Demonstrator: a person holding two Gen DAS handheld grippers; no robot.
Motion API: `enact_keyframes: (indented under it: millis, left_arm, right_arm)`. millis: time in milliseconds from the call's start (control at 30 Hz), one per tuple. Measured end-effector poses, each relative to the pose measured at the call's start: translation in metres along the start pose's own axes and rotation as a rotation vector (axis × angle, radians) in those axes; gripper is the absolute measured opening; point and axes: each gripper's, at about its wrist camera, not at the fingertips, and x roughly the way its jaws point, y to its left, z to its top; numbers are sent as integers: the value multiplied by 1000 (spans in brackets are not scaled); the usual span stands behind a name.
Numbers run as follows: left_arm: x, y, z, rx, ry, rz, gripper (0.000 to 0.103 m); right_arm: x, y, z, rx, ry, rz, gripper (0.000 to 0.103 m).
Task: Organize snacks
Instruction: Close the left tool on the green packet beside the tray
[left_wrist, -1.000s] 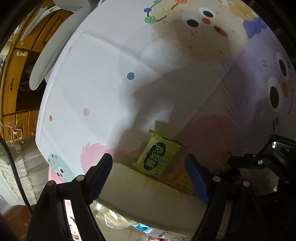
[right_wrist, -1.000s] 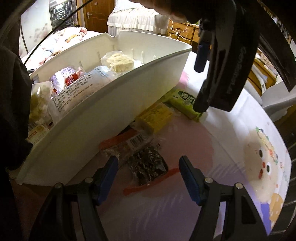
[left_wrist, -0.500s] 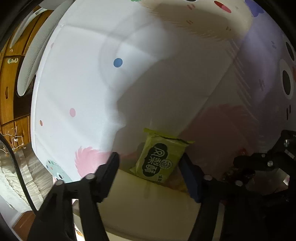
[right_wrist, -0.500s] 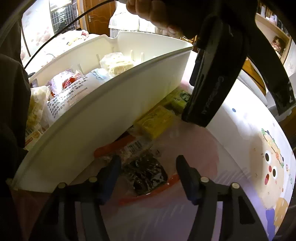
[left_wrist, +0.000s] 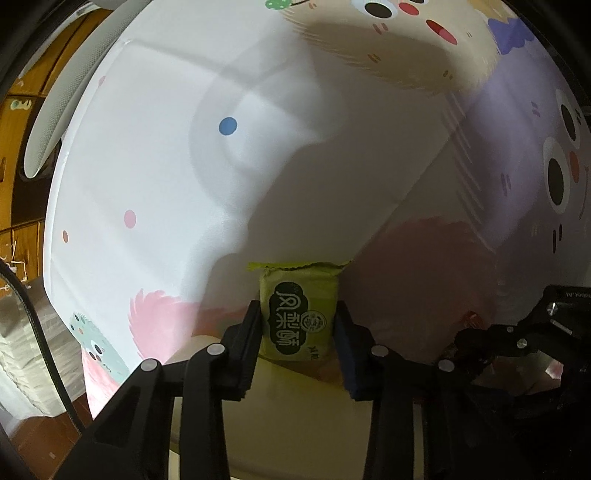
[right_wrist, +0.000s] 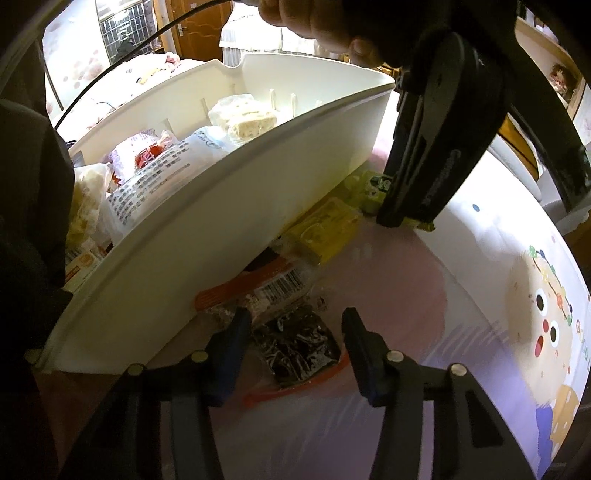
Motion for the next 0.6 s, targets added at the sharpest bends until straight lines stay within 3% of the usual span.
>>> enact_keyframes:
  millis: [233,600]
  left_arm:
    - [-9,-13,3,-45,-20,10,35]
    - [-50,-24,-11,-91,-117,-5,35]
  right_arm:
    - [-5,6,-6,27,27,-16,49]
    - [-14,15,-14,138,58,-63,48]
